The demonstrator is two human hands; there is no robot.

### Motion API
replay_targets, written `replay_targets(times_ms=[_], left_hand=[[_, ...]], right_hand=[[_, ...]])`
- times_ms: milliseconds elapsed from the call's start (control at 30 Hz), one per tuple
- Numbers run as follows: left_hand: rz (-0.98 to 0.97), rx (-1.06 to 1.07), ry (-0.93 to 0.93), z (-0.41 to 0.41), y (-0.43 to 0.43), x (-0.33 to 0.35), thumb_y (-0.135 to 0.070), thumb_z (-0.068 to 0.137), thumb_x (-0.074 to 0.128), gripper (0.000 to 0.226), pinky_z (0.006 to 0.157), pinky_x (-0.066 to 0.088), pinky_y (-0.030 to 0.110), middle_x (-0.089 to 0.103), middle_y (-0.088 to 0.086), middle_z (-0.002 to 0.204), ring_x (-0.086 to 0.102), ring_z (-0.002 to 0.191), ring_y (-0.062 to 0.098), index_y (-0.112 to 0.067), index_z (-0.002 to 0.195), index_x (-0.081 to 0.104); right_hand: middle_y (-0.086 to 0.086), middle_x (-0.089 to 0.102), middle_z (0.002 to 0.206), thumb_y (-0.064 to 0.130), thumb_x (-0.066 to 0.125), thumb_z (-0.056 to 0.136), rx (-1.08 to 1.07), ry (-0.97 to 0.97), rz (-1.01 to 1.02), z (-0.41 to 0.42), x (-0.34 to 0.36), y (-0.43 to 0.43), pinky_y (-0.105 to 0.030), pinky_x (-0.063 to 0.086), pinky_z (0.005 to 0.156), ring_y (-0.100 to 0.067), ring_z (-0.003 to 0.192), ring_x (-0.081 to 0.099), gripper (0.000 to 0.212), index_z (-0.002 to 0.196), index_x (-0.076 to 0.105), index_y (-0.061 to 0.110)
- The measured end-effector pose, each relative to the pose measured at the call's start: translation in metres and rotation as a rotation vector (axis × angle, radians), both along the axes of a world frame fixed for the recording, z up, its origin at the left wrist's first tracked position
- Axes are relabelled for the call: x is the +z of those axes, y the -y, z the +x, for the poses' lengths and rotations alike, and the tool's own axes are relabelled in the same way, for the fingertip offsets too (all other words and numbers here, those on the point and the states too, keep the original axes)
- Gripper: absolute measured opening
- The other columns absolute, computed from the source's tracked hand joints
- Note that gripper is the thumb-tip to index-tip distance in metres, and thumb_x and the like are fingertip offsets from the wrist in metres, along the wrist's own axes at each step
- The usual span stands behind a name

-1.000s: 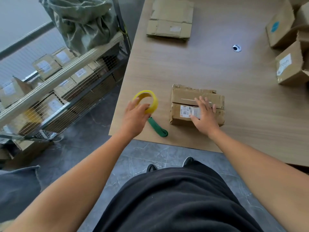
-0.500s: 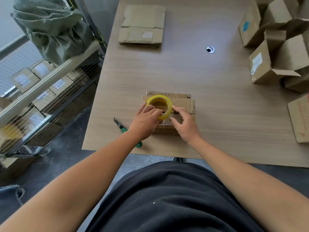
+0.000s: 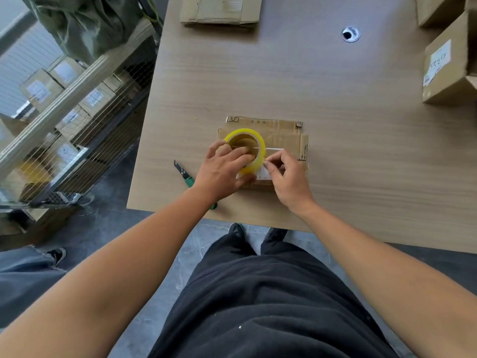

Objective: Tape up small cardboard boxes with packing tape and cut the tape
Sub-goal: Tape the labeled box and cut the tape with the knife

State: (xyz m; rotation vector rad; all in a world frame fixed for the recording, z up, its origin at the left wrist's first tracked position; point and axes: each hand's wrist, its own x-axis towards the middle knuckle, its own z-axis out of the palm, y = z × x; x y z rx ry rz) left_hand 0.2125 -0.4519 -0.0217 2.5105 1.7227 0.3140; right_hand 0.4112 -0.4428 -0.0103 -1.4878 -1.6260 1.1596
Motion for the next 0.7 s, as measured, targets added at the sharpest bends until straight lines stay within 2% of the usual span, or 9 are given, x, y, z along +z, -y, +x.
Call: replay_targets(times_ms=[67,100,200,267,367,533,633,700], left_hand=[[0.003,-0.011,-0.009,-0.004,-0.007,0.0,-0.059,0.085,0.07,0.046,0.113,0.027,0.046,0.069,-0.005,0.123,0.062,0.109,0.027,-0.021,0.109,0.071],[-0.002,-0.008,-0.007,-0.006,-0.009,0.0,-0.061,0.084,0.069,0.047,0.113,0.024,0.046,0.07,-0.005,0.122,0.062,0.109,0.027,-0.019,0.106,0.071],[-0.005,-0.032,-0.011,-0.015,-0.012,0.0,-0.063,0.087,0.062,0.048,0.113,0.02,0.046,0.069,-0.006,0.125,0.061,0.109,0.028,-0.02,0.105,0.072],[0.023,-0.077,-0.028,-0.016,-0.015,-0.002,-0.061,0.09,0.06,0.044,0.114,0.02,0.046,0.068,-0.005,0.125,0.062,0.108,0.027,-0.021,0.104,0.073],[0.034,-0.107,-0.034,-0.016,-0.017,-0.005,-0.061,0.092,0.058,0.044,0.116,0.019,0.046,0.069,-0.004,0.121,0.062,0.103,0.028,-0.02,0.101,0.073],[0.048,-0.133,-0.035,-0.019,-0.021,-0.007,-0.061,0.093,0.056,0.046,0.117,0.019,0.048,0.069,-0.002,0.119,0.063,0.101,0.029,-0.019,0.1,0.073],[0.071,-0.142,-0.024,-0.019,-0.023,-0.012,-0.061,0.094,0.055,0.046,0.118,0.02,0.049,0.069,-0.003,0.119,0.063,0.099,0.028,-0.019,0.099,0.073],[0.097,-0.142,-0.018,-0.021,-0.023,-0.019,-0.062,0.094,0.056,0.045,0.118,0.021,0.048,0.069,-0.003,0.118,0.062,0.098,0.028,-0.02,0.099,0.073]], right_hand=[[0.007,0.061,0.079,0.011,0.063,0.096,-0.077,-0.007,-0.044,0.011,0.006,-0.004,-0.015,0.044,0.069,0.001,0.071,0.055,0.007,0.089,0.061,0.011],[0.009,0.059,0.078,0.012,0.062,0.096,-0.17,0.005,-0.08,0.023,0.007,-0.008,-0.012,0.042,0.068,0.004,0.069,0.054,0.009,0.088,0.06,0.015],[0.006,0.054,0.078,0.011,0.058,0.098,-0.458,-0.106,-0.293,0.072,0.004,-0.022,-0.027,0.045,0.075,-0.004,0.066,0.05,0.014,0.086,0.057,0.019],[0.003,0.051,0.076,0.007,0.057,0.1,-0.444,-0.219,-0.407,0.09,0.001,-0.023,-0.031,0.051,0.077,-0.007,0.063,0.049,0.016,0.086,0.057,0.016],[0.001,0.046,0.067,0.005,0.056,0.1,-0.442,-0.305,-0.444,0.087,-0.005,-0.027,-0.035,0.056,0.083,-0.007,0.058,0.047,0.017,0.086,0.056,0.013],[0.002,0.047,0.059,0.009,0.059,0.099,-0.526,-0.405,-0.514,0.077,-0.026,-0.037,-0.032,0.058,0.073,-0.009,0.055,0.046,0.016,0.084,0.057,0.014],[0.0,0.057,0.071,0.015,0.061,0.1,-0.516,-0.394,-0.551,0.068,-0.039,-0.036,-0.025,0.053,0.061,-0.009,0.059,0.053,0.015,0.086,0.058,0.016],[-0.006,0.064,0.084,0.022,0.061,0.101,-0.467,-0.333,-0.559,0.06,-0.05,-0.033,-0.029,0.051,0.065,-0.013,0.071,0.059,0.014,0.088,0.06,0.016]])
